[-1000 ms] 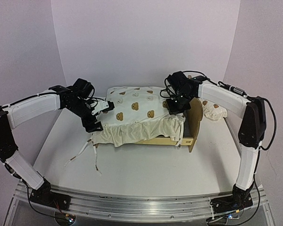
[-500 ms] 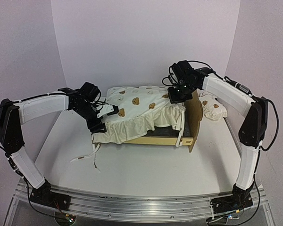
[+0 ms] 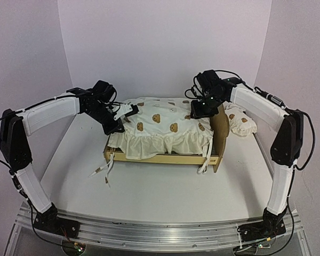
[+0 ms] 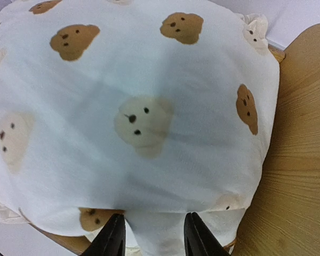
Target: Set up the pet bed
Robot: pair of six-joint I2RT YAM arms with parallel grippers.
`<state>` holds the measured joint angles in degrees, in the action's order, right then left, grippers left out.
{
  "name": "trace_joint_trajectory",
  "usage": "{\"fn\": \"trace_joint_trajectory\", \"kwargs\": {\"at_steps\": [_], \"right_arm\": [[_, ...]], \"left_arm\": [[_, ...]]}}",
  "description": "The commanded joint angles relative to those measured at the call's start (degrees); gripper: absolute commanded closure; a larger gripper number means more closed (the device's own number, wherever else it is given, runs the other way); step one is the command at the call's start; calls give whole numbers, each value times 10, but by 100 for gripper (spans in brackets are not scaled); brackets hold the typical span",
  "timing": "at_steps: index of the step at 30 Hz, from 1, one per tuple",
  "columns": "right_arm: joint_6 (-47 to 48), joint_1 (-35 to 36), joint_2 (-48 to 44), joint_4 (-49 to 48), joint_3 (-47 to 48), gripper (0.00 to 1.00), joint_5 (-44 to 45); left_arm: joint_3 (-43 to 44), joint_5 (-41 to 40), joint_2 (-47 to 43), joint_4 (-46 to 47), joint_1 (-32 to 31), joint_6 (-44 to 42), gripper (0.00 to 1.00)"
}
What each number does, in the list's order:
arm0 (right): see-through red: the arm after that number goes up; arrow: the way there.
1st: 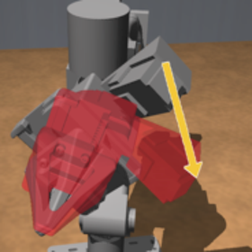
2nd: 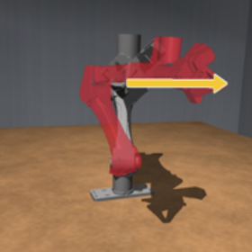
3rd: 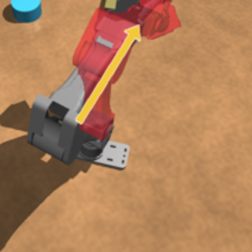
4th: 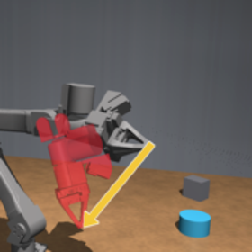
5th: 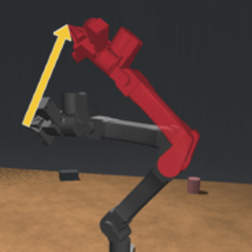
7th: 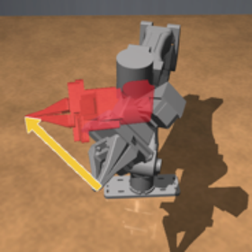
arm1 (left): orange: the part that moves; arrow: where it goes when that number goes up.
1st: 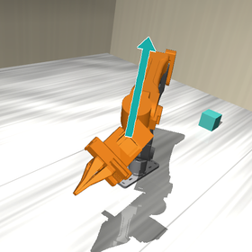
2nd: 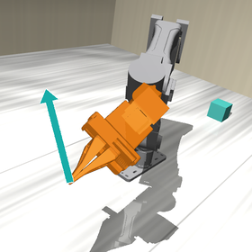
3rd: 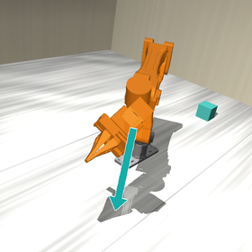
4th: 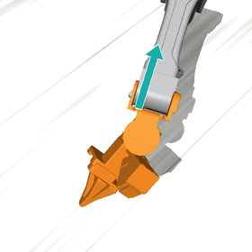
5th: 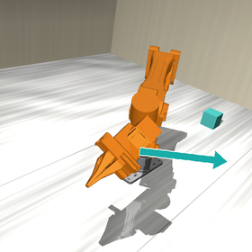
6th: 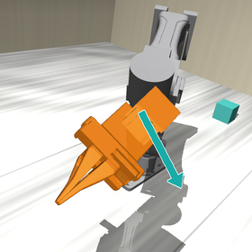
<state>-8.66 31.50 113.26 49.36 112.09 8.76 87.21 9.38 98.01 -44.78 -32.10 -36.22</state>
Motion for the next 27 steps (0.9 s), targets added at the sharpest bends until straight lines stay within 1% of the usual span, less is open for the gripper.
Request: {"fn": "trace_joint_trajectory", "kwargs": {"at_steps": [1,3,6,8,9,10,13,16,18,20,24,27], "right_arm": [[28,16,-60,-10,13,55,-33],[44,32,-79,-11,16,53,-33],[57,66,-104,-17,5,53,-54],[66,101,-119,-46,-24,54,-99],[64,122,-124,-78,-51,54,-125],[60,143,-128,-113,-80,54,-150],[-13,196,-128,-301,-198,55,-202],[-110,237,-94,-523,-283,56,-187],[-164,248,-57,-612,-288,56,-179],[-192,253,-18,-646,-265,56,-169],[-230,254,53,-664,-214,56,-142],[-258,253,92,-665,-198,57,-116]], "left_arm": [[79,53,23,-14,-2,62,100],[92,54,33,-14,-2,72,100],[99,50,43,-11,-2,81,100],[103,51,45,-7,-2,87,100],[106,53,47,-6,-2,90,100],[110,56,49,-6,-2,94,100],[120,66,54,-6,-2,108,100],[121,70,58,-7,-1,115,100],[121,71,59,-7,-2,119,100],[122,75,58,-7,-2,122,100],[122,82,58,-6,-2,128,100],[124,82,59,-4,-2,131,100]]}}
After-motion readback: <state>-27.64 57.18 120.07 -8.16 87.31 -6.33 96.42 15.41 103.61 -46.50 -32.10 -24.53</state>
